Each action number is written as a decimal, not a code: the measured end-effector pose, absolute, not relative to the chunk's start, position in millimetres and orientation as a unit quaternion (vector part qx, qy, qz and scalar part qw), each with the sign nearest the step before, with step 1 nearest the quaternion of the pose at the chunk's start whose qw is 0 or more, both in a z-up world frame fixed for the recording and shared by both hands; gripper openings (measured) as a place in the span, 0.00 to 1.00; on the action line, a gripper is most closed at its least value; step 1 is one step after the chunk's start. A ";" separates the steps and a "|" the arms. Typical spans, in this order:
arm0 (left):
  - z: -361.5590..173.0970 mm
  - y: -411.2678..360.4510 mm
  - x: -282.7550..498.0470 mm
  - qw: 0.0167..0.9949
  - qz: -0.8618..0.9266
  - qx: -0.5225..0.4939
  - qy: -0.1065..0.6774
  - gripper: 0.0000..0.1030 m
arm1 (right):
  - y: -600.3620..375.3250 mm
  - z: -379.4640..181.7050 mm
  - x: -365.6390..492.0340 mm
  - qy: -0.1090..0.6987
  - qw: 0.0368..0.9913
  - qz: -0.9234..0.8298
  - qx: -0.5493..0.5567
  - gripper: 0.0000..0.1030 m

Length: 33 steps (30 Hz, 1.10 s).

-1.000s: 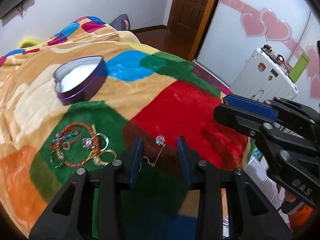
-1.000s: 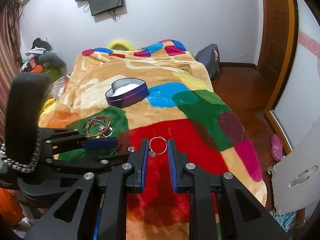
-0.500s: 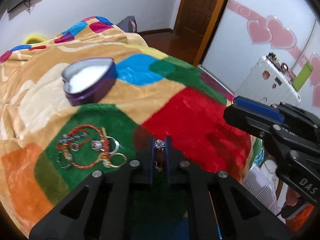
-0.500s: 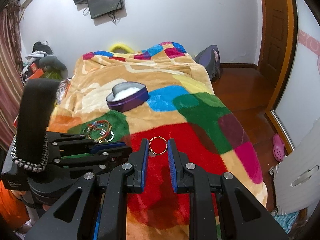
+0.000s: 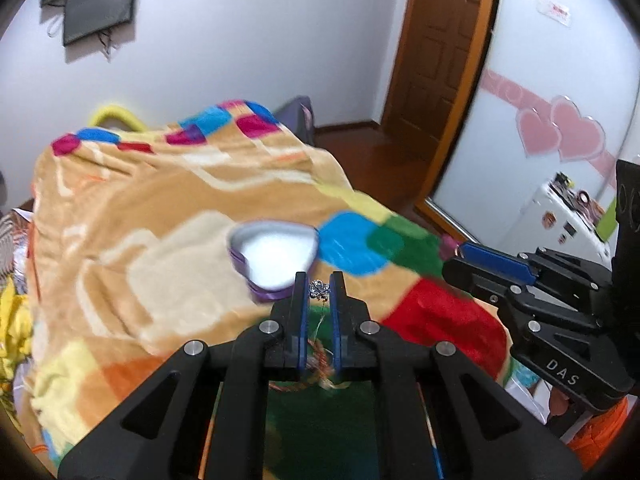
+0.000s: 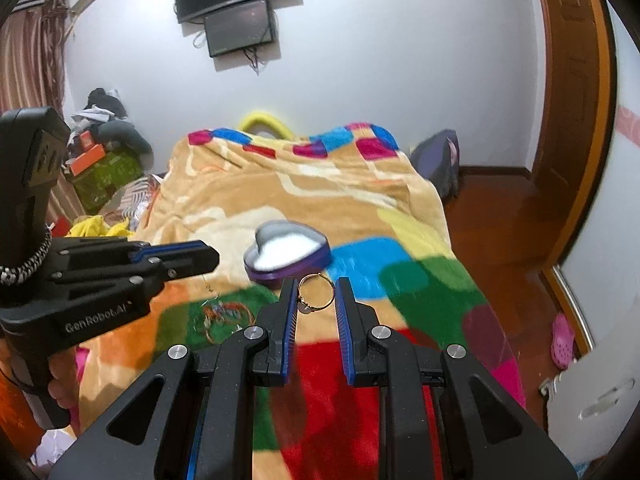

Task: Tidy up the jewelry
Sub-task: 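Carry the earring into the heart tin and open the left tool while the right tool follows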

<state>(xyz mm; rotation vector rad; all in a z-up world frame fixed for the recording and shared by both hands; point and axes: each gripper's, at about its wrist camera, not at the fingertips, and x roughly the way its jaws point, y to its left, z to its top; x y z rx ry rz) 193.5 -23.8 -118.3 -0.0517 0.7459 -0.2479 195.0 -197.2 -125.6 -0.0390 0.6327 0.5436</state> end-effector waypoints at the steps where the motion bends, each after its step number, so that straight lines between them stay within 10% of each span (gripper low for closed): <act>1: -115.6 -20.2 194.8 0.925 -0.118 -0.027 0.359 0.08 | -194.6 -123.5 197.1 0.303 0.915 0.267 -0.020 0.17; 33: -139.0 15.2 294.6 0.915 -0.114 -0.043 0.383 0.08 | -129.1 -158.0 287.3 0.342 0.886 0.307 -0.066 0.17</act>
